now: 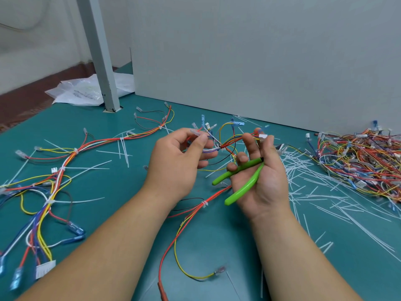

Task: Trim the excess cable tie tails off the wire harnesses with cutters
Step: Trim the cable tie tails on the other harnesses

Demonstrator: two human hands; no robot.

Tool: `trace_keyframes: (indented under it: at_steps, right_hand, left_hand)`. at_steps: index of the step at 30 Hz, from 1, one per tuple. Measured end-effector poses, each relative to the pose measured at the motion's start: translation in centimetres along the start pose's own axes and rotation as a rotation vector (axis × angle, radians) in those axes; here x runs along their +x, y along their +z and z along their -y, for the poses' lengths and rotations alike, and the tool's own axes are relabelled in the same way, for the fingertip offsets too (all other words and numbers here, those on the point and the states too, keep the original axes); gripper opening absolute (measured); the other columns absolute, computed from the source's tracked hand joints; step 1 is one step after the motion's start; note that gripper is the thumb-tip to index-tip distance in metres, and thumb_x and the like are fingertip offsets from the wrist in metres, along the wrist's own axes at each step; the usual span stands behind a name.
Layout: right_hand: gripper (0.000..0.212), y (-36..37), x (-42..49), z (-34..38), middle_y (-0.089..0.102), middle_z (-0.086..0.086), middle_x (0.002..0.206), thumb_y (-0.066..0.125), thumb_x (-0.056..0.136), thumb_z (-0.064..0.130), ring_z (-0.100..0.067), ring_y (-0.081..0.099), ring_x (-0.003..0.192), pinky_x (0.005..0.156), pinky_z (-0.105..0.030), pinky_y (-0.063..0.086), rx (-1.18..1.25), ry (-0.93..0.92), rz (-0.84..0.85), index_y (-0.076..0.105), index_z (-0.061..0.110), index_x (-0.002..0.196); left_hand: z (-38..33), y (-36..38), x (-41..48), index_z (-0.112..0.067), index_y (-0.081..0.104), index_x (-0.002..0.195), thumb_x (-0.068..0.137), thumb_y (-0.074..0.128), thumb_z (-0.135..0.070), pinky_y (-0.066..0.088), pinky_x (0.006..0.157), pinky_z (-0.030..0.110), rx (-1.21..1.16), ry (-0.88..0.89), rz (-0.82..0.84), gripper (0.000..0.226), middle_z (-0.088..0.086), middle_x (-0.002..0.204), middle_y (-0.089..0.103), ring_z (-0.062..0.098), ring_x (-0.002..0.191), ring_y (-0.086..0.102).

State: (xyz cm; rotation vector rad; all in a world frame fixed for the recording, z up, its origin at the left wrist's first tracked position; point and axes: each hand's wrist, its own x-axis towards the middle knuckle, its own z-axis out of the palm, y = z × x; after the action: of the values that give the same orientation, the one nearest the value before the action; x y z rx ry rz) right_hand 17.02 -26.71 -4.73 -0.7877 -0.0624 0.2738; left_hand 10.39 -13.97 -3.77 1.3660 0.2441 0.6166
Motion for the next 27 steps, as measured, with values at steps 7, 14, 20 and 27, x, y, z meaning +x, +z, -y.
trace_keyframes:
  at_steps: [7,14,20,27]
  right_hand:
    - [0.026,0.0,-0.1,-0.4,0.075,0.003,0.099,0.067,0.098,0.017,-0.011,0.057,0.065,0.056,-0.029,0.043,-0.088,-0.005,-0.148,0.063,0.022,0.124]
    - [0.016,0.1,0.1,-0.6,0.063,0.002,0.091,0.065,0.099,0.012,-0.012,0.052,0.061,0.054,-0.028,0.044,-0.199,0.0,-0.241,0.068,0.017,0.114]
    - [0.024,0.0,0.0,-0.4,0.073,-0.007,0.097,0.067,0.098,0.025,-0.018,0.05,0.056,0.05,-0.033,0.051,-0.295,0.18,-0.13,0.065,0.01,0.116]
    - [0.014,-0.1,0.2,-0.7,0.066,0.004,0.072,0.057,0.101,0.012,-0.008,0.049,0.046,0.051,-0.028,0.045,-0.183,0.23,-0.054,0.067,0.015,0.111]
  left_hand:
    - [-0.5,-0.5,0.5,-0.015,0.065,0.109,0.097,0.063,-0.004,0.059,0.072,0.022,-0.359,-0.164,0.091,0.017,0.009,0.104,0.078,0.023,0.099,0.076]
    - [-0.9,-0.9,0.9,-0.013,0.06,0.11,0.1,0.052,0.001,0.059,0.075,0.023,-0.578,-0.17,0.117,0.019,0.012,0.108,0.076,0.021,0.105,0.074]
    - [-0.5,-1.1,0.9,-0.016,0.058,0.111,0.101,0.049,-0.001,0.06,0.082,0.026,-0.58,-0.163,0.227,0.02,0.009,0.111,0.076,0.022,0.11,0.072]
    - [-0.1,-0.6,0.7,-0.029,0.06,0.122,0.099,0.058,-0.001,0.058,0.085,0.026,-0.209,-0.044,0.172,0.036,-0.002,0.118,0.075,0.016,0.11,0.072]
